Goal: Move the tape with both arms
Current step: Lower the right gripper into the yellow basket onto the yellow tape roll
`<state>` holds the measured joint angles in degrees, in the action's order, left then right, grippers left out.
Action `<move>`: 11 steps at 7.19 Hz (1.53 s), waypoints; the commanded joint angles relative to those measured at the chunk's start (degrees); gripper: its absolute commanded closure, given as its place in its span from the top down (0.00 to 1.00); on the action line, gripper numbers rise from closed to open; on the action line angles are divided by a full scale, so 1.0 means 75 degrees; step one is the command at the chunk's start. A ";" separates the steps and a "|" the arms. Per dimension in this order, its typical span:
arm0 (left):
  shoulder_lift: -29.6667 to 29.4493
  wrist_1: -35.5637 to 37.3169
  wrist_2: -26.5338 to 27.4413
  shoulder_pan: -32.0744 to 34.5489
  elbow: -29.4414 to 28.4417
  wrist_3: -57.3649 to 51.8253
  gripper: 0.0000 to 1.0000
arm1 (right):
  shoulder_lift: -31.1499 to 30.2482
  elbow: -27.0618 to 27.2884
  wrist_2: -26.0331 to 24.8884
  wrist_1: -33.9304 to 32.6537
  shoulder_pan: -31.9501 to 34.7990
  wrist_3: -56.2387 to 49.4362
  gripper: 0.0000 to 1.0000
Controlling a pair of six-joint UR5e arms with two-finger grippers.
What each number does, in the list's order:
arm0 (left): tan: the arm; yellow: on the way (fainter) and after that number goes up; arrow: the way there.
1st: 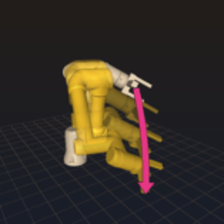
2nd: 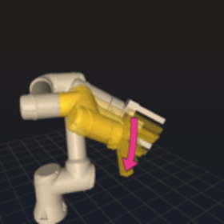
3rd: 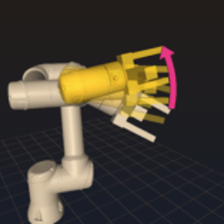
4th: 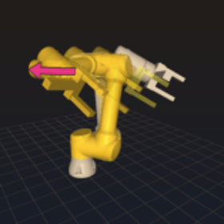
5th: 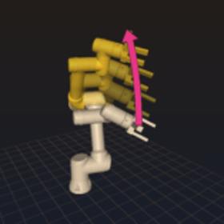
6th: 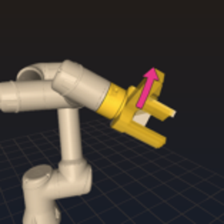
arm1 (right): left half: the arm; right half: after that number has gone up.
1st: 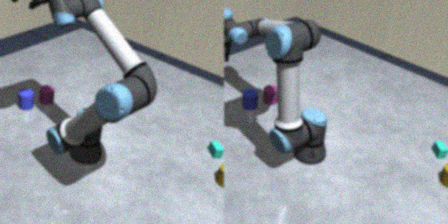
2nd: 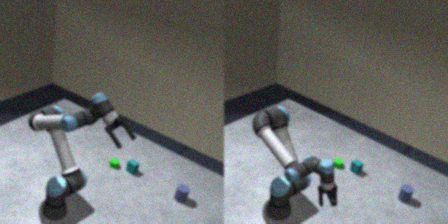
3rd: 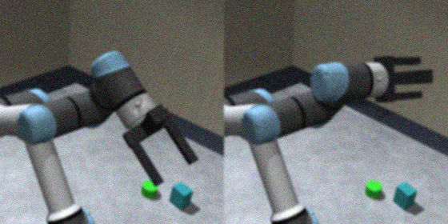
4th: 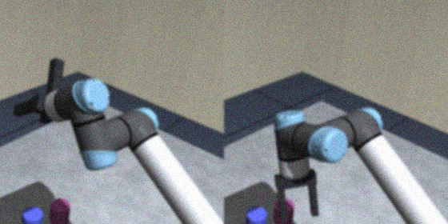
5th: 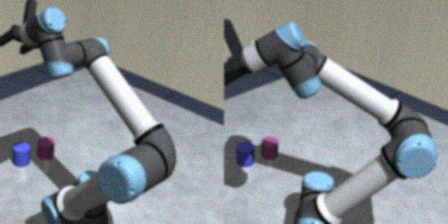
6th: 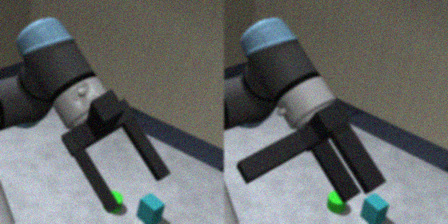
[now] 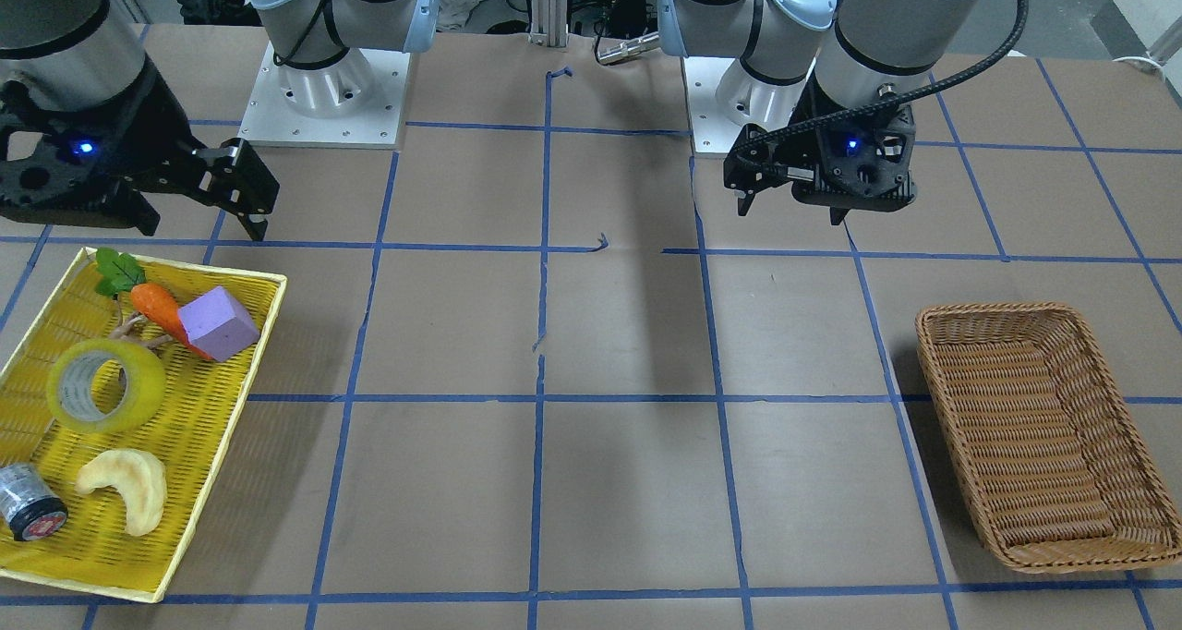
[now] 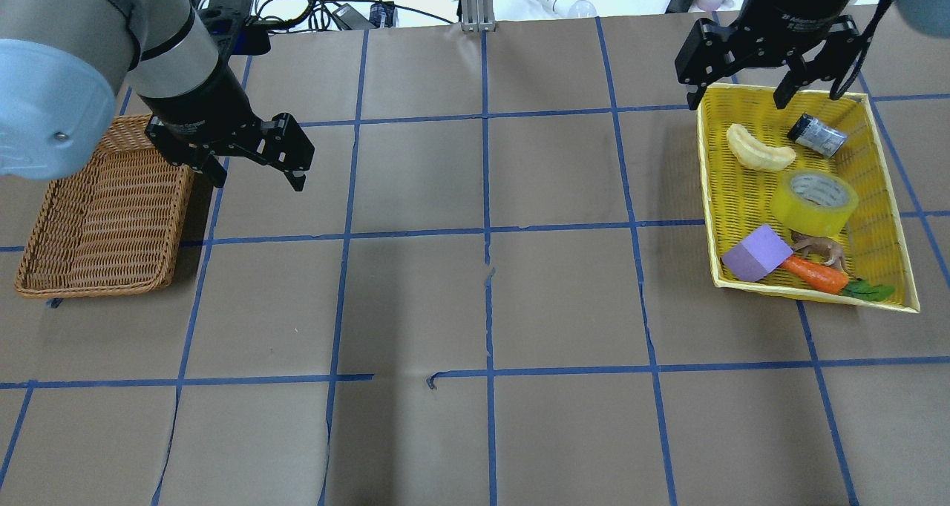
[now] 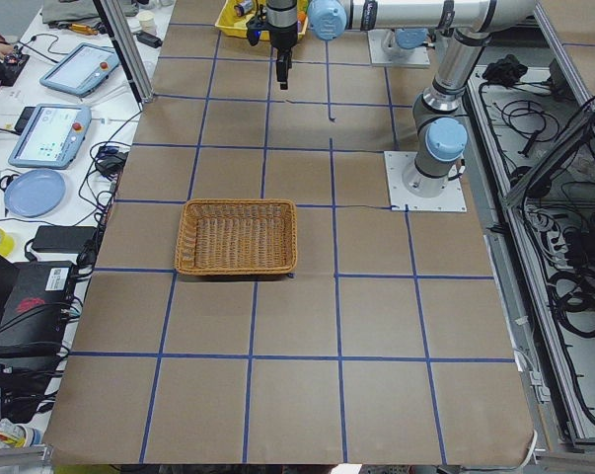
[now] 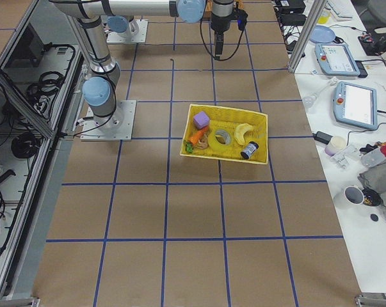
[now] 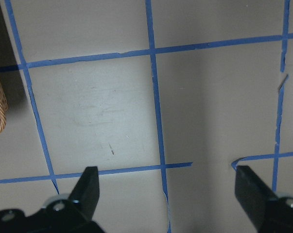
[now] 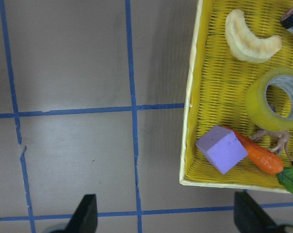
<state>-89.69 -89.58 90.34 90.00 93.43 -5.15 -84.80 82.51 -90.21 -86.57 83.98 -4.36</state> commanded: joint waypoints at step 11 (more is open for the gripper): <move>-0.0029 -0.0009 -0.0010 0.0000 0.0012 -0.0004 1.00 | 0.2025 0.2615 -0.0697 -0.3774 -0.2314 -0.8560 0.90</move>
<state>-89.91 -89.65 90.26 90.00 93.52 -5.19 -69.66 100.56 -94.33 -113.90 66.63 -67.67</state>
